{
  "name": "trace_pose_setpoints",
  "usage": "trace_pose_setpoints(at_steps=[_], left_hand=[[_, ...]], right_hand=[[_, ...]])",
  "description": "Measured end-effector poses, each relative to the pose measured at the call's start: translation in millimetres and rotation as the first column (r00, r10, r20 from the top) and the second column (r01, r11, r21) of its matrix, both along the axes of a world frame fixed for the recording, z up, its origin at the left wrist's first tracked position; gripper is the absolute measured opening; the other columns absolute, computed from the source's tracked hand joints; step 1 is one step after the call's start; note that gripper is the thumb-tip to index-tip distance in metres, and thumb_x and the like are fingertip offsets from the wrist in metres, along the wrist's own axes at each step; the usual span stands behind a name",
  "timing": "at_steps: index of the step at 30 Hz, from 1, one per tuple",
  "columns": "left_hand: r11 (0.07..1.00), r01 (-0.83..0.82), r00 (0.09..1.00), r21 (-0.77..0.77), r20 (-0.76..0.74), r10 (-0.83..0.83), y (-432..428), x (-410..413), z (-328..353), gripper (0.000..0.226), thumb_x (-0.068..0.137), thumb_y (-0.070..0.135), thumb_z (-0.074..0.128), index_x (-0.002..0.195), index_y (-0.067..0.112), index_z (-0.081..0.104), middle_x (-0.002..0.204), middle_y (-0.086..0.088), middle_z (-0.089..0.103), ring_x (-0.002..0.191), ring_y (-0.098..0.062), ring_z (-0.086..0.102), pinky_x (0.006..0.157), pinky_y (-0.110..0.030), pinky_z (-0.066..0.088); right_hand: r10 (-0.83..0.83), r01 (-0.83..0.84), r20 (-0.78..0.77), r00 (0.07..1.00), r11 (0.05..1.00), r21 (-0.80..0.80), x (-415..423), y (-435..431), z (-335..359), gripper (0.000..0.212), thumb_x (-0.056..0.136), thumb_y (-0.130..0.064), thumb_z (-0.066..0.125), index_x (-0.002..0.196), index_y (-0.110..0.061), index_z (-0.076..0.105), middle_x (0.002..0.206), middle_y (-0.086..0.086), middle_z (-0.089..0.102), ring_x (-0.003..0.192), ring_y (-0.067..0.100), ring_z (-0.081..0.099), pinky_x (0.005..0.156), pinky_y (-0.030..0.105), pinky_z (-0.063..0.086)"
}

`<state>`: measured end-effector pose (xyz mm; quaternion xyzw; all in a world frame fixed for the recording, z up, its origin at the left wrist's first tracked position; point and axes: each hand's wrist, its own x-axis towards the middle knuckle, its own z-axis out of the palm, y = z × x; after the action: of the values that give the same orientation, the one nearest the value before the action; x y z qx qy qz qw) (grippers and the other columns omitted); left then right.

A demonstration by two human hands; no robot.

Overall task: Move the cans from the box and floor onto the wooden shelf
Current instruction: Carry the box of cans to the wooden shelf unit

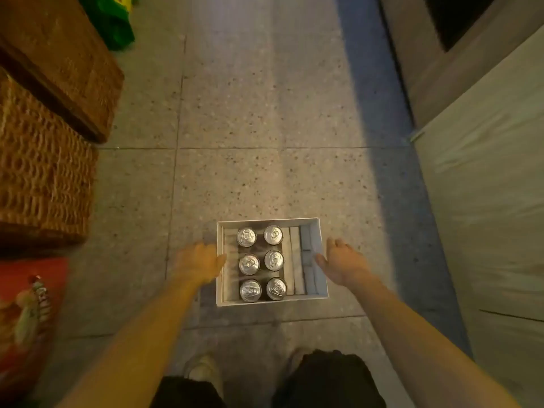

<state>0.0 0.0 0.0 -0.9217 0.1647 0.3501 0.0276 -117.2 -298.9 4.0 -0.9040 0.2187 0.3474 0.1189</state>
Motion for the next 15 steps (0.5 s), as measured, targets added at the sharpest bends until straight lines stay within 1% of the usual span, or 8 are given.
trace_pose_setpoints(at_steps=[1,2,4,6,8,10,13,15], left_hand=[[1.000,-0.016,1.000,0.012,0.022,0.016,3.5,0.1,-12.8,0.050,0.098,0.051,0.034,0.110,0.011,0.060,0.118,-0.015,0.064,0.106,-0.033,0.061,0.089,-0.041,0.050],[0.996,-0.093,0.995,-0.012,0.035,0.093,5.9,0.0,-22.5,0.050,0.098,0.052,0.035,0.110,0.010,0.060,0.117,-0.015,0.064,0.104,-0.033,0.061,0.088,-0.041,0.050],[0.967,-0.231,0.973,-0.108,-0.002,0.233,6.9,-0.4,-49.1,0.050,0.098,0.051,0.038,0.107,0.008,0.061,0.111,-0.016,0.066,0.101,-0.035,0.062,0.085,-0.041,0.052],[0.865,-0.413,0.910,-0.284,-0.087,0.406,2.0,-8.2,-74.5,0.046,0.097,0.050,0.044,0.102,0.008,0.064,0.100,-0.015,0.068,0.093,-0.033,0.064,0.081,-0.040,0.052],[0.702,-0.556,0.822,-0.445,-0.169,0.544,-2.9,-17.6,-95.9,0.040,0.096,0.046,0.049,0.104,0.011,0.066,0.097,-0.011,0.069,0.091,-0.030,0.065,0.083,-0.040,0.052],[0.564,-0.629,0.743,-0.535,-0.199,0.639,-6.5,-26.2,-117.4,0.035,0.092,0.043,0.053,0.105,0.013,0.066,0.097,-0.008,0.070,0.093,-0.030,0.065,0.084,-0.041,0.052],[0.407,-0.699,0.618,-0.588,-0.211,0.757,-13.2,-34.3,-138.1,0.027,0.091,0.035,0.057,0.099,0.010,0.065,0.094,-0.011,0.069,0.091,-0.033,0.065,0.083,-0.044,0.053],[0.355,-0.716,0.565,-0.601,-0.201,0.800,-15.9,-34.1,-143.6,0.028,0.093,0.033,0.056,0.101,0.009,0.067,0.096,-0.014,0.070,0.090,-0.034,0.065,0.083,-0.043,0.053]], right_hand=[[-0.013,0.013,0.017,1.000,1.000,-0.003,-0.4,-0.4,-12.2,0.055,0.102,-0.050,0.038,0.139,-0.009,0.040,0.140,0.014,0.048,0.126,0.034,0.050,0.099,0.048,0.045],[-0.032,0.032,0.027,0.999,1.000,-0.001,-0.3,-0.8,-23.5,0.054,0.102,-0.049,0.038,0.138,-0.009,0.041,0.139,0.014,0.049,0.125,0.034,0.050,0.097,0.047,0.044],[-0.088,0.086,0.067,0.994,0.996,0.039,-0.3,-3.2,-51.7,0.052,0.102,-0.049,0.040,0.136,-0.009,0.043,0.136,0.013,0.051,0.121,0.034,0.053,0.094,0.045,0.046],[-0.185,0.172,0.135,0.973,0.980,0.099,-4.2,-1.6,-79.8,0.052,0.101,-0.047,0.044,0.136,-0.009,0.045,0.133,0.015,0.054,0.116,0.035,0.056,0.094,0.046,0.049],[-0.289,0.249,0.242,0.926,0.951,0.184,-9.2,1.0,-101.6,0.050,0.100,-0.040,0.051,0.137,-0.006,0.046,0.128,0.017,0.059,0.113,0.037,0.059,0.092,0.042,0.049],[-0.409,0.312,0.336,0.848,0.899,0.308,-13.9,3.0,-118.8,0.041,0.101,-0.030,0.053,0.135,-0.008,0.049,0.119,0.012,0.062,0.111,0.034,0.061,0.088,0.038,0.046],[-0.632,0.408,0.366,0.683,0.746,0.526,-18.0,8.0,-132.8,0.024,0.100,-0.024,0.051,0.124,-0.025,0.055,0.110,-0.001,0.063,0.104,0.022,0.062,0.086,0.038,0.049],[-0.738,0.454,0.331,0.588,0.640,0.620,-18.1,11.4,-136.7,0.022,0.099,-0.022,0.050,0.118,-0.030,0.057,0.107,-0.003,0.066,0.099,0.016,0.063,0.085,0.039,0.052]])
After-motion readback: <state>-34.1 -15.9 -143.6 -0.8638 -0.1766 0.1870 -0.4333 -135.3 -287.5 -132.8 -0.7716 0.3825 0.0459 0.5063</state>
